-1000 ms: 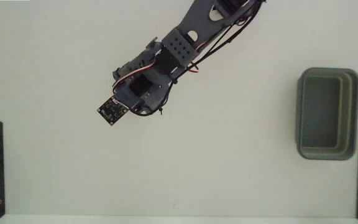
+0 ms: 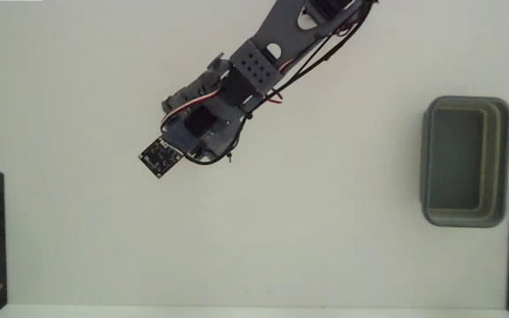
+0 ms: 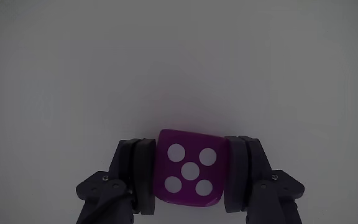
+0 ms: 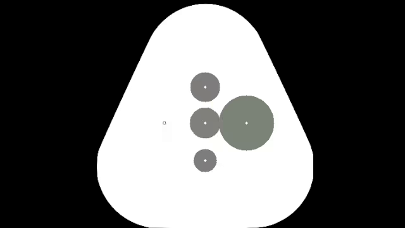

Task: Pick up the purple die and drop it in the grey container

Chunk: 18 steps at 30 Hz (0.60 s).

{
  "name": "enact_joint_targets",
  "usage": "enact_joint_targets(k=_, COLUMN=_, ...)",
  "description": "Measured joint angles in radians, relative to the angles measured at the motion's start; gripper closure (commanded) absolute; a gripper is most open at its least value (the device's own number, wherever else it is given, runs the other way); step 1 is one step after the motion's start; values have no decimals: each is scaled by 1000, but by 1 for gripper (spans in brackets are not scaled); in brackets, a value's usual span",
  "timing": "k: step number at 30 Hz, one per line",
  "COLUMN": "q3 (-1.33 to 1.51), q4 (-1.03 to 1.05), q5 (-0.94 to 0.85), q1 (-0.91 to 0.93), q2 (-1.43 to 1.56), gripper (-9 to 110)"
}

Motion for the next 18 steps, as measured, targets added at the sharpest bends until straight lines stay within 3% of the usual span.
enact_joint_targets(k=18, q3=-262, q4=301, q5=0, q1=-2, q2=0, gripper=40)
